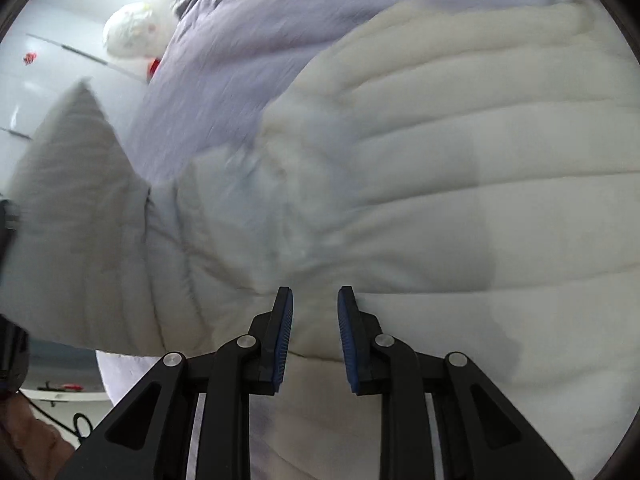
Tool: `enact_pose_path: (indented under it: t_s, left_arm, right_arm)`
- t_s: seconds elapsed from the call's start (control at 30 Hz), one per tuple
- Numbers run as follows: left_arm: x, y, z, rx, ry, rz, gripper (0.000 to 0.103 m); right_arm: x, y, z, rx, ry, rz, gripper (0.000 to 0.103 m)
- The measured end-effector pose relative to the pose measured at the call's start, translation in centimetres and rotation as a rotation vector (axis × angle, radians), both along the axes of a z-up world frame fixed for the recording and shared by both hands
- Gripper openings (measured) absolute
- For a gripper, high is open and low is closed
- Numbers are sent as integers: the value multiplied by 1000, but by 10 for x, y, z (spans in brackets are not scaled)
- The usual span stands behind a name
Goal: Fold large clothes
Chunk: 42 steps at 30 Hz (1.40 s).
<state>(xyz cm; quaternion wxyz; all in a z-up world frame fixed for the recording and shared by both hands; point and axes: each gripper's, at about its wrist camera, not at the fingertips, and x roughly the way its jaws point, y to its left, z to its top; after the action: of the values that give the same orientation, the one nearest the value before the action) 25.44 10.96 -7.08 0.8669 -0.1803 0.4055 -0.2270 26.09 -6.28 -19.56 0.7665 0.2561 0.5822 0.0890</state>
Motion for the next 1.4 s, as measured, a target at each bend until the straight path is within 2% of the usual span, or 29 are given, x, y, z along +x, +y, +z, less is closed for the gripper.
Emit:
enact_pose_path:
  t_s: [0.13,0.3,0.47,0.6,0.63,0.67,0.7,0.73,0.77,0.83,0.93,0.97,1.0,1.07,1.17,1.23,1.3,1.4]
  left_arm:
    - [2,-73,-21,75,44,-92,9]
    - [-11,-151,-61,246,106,-208,9]
    - [-27,-210,-93,447,115,-319,9]
    - [-35,-226,-102,536,103,-344,10]
    - [-37,-229,-102,552,100,-342,26]
    - [-36,-229,-102,567,105,-337,62]
    - [-37,-227,-100,578,103,-323,79]
    - [-39,-225,-96,596,81,-291,89]
    - [-42,-223,-92,610,56,-272,89]
    - [-43,-218,-89,620,63,-272,89]
    - [-49,-201,-75,583,63,-242,89]
    - [-52,-192,-68,565,49,-222,89]
    - [-56,-181,-61,548,36,-196,89]
    - [-64,-150,-49,522,22,-121,89]
    - [-65,-104,-46,539,43,13,89]
    - [-65,-74,-52,583,70,94,89]
    - [-68,-54,-59,622,102,125,89]
    - [-75,-39,-77,671,154,114,89]
  right_arm:
    - [-34,-76,20,-81,-5,-90,26]
    - [-71,-152,26,-131,29,-183,25]
    - [-92,-188,33,-148,24,-226,25]
    - [-103,-207,33,-121,28,-247,26]
    - [-107,-215,33,-116,25,-249,26]
    - [-109,-218,33,-113,25,-253,26]
    - [-110,-218,33,-112,26,-256,26]
    - [-114,-222,33,-110,27,-258,26]
    - [-115,-224,34,-110,29,-260,26]
    - [-111,-223,33,-110,31,-259,26]
    - [-112,-220,37,-123,27,-236,31]
    - [-110,-215,41,-134,18,-219,43]
    - [-109,-210,44,-145,8,-205,59]
    - [-103,-192,55,-188,-36,-150,79]
    - [-89,-155,70,-251,-111,-34,80]
    - [-76,-119,79,-328,-175,78,80]
    - [-67,-89,83,-413,-229,171,80]
    - [-55,-39,82,-567,-311,322,80]
